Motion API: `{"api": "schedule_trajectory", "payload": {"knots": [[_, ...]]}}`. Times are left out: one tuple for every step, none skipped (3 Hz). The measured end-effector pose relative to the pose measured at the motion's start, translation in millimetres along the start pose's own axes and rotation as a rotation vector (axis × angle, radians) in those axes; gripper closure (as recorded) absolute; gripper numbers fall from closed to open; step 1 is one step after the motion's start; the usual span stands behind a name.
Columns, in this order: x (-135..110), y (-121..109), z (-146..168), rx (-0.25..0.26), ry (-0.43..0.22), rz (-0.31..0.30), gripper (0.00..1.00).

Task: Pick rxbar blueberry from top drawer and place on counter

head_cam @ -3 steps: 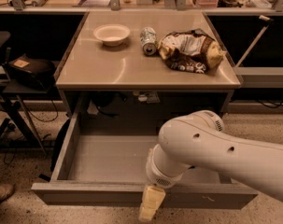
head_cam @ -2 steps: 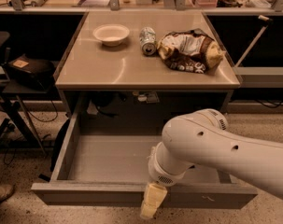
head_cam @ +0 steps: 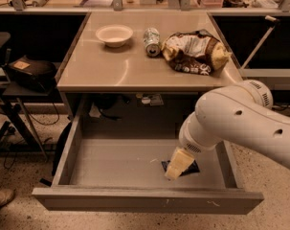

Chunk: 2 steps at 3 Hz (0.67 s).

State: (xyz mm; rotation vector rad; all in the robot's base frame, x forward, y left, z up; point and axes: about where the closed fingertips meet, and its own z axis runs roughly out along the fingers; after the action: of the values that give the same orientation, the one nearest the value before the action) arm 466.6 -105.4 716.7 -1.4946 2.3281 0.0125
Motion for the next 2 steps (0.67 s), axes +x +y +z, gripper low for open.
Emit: {"api": "schedule_trajectory", "payload": {"knots": [[4.2,-6.4,-2.0,0.016,0.006,0.012,0.0],[9.9,-9.5,4.8,-0.001,-0.027,0.028,0.0]]}}
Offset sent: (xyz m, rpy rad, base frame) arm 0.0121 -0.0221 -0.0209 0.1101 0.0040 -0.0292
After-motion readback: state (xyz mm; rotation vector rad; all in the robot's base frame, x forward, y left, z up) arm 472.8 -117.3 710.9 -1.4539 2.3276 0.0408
